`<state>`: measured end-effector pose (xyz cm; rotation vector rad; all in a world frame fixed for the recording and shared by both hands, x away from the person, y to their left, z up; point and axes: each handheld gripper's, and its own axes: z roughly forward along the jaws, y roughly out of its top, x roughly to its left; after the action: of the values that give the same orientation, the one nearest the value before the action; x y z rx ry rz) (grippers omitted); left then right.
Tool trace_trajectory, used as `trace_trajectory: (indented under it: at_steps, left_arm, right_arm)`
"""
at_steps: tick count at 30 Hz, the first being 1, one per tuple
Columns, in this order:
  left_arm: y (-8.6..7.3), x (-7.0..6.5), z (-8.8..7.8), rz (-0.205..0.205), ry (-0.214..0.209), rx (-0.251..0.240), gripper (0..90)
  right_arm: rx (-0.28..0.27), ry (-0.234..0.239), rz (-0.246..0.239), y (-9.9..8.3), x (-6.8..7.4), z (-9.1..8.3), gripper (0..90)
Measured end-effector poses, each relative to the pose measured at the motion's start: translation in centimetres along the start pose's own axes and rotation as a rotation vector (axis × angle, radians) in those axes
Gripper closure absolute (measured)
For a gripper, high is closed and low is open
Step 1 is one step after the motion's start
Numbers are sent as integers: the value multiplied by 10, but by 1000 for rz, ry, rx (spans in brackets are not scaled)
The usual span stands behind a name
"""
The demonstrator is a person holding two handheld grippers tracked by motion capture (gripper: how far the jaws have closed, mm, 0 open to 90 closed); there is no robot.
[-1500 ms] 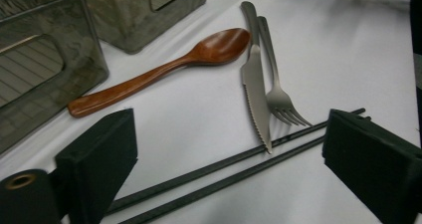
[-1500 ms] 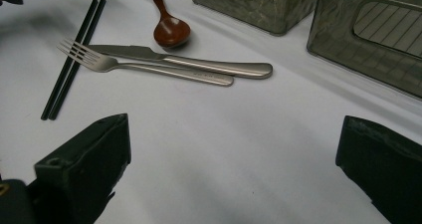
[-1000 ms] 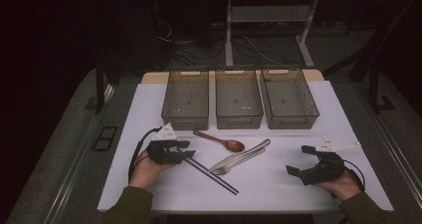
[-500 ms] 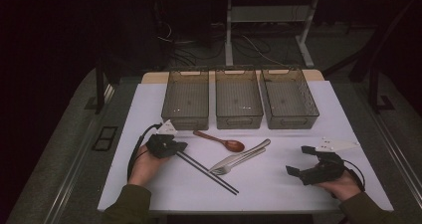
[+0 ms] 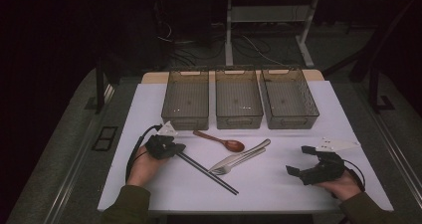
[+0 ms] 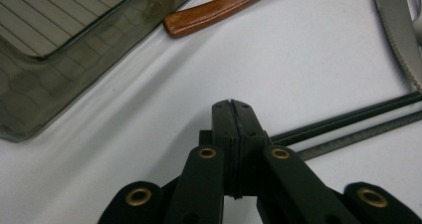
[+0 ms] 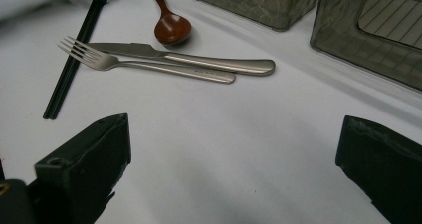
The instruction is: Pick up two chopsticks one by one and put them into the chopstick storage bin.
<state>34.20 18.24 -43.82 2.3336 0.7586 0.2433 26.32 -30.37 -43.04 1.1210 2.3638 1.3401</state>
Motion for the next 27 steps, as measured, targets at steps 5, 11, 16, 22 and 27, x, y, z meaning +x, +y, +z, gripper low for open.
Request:
trace_trajectory:
  at_steps: [5,11,16,22,27]
  left_arm:
    - [-1,-1,-3,11,-4,13,891]
    - [-3,-2,-6,11,-6,24,891]
    - [-7,-5,-7,14,-12,45,891]
    - [-10,-9,-11,22,-11,54,891]
    - [-13,-10,-12,29,-8,45,889]
  right_arm:
    - [2,0,2,0,0,0,11]
    - [0,0,2,0,0,0,11]
    - [1,-1,0,0,0,0,11]
    - [1,-1,2,0,0,0,11]
    - [0,0,2,0,-1,0,11]
